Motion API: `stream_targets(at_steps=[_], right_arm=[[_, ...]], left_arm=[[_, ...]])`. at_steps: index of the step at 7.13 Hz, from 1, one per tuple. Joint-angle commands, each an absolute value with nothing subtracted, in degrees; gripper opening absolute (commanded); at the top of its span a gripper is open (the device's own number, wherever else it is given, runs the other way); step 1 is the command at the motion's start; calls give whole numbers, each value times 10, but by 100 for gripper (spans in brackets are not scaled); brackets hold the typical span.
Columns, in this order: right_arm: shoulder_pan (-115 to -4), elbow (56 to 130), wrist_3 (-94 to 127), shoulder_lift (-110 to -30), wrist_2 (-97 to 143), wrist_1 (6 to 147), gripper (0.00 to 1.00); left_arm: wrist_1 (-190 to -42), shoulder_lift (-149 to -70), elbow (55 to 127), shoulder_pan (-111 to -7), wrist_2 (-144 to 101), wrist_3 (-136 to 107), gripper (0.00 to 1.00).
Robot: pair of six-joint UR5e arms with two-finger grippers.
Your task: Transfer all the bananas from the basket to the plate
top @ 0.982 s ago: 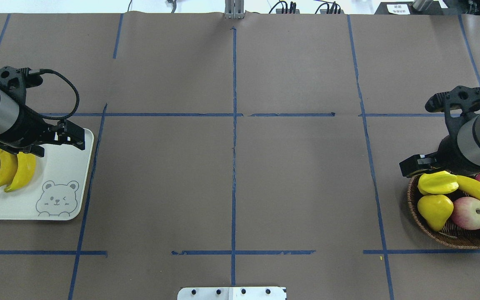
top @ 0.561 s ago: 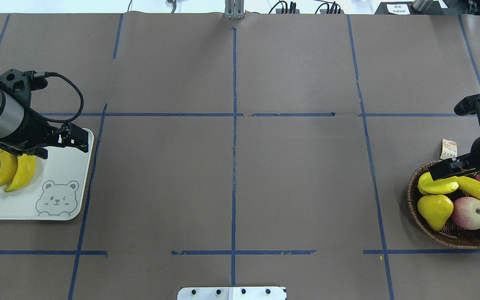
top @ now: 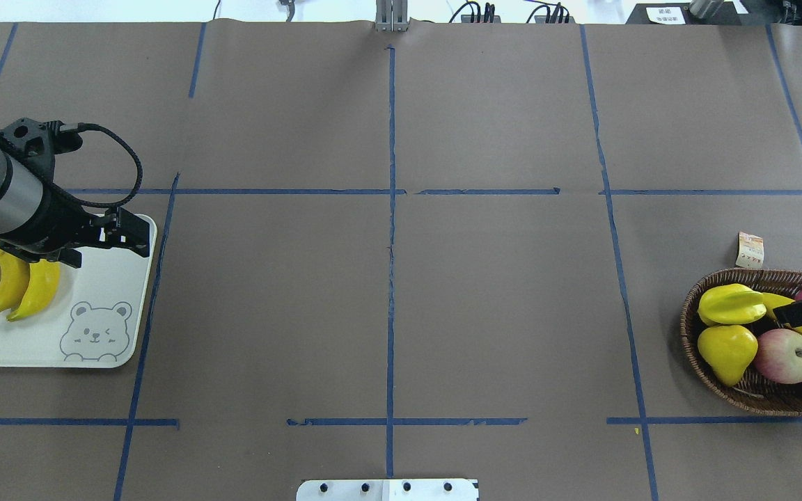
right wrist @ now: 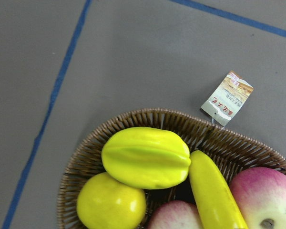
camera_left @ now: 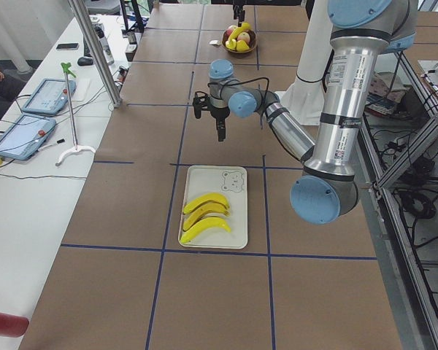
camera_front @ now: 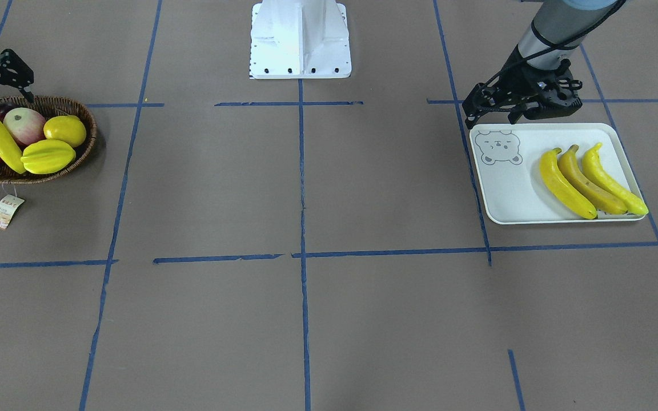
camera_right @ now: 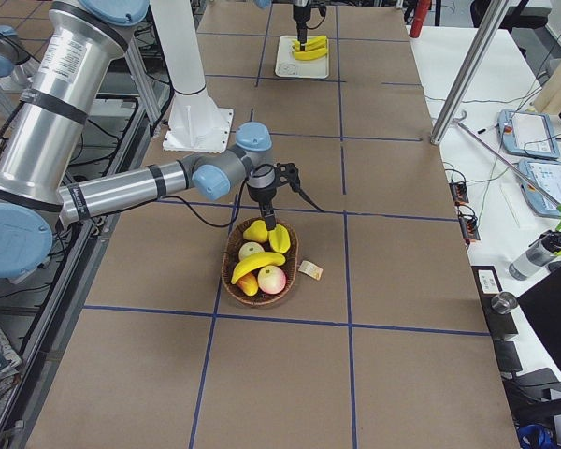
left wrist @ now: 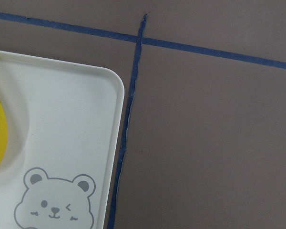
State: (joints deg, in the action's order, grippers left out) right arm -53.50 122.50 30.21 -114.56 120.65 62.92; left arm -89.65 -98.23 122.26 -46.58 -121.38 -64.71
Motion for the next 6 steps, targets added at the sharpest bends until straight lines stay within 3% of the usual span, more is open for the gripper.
stream_targets(at_steps=[1, 6], right_arm=[[-546, 1157, 294, -1191, 1212, 500, 100], [-525, 1176, 294, -1187, 1206, 536, 100]], left_arm=[[-896, -983, 1223, -464, -1214, -648, 100], [-897, -983, 1228, -460, -1213, -673, 100]])
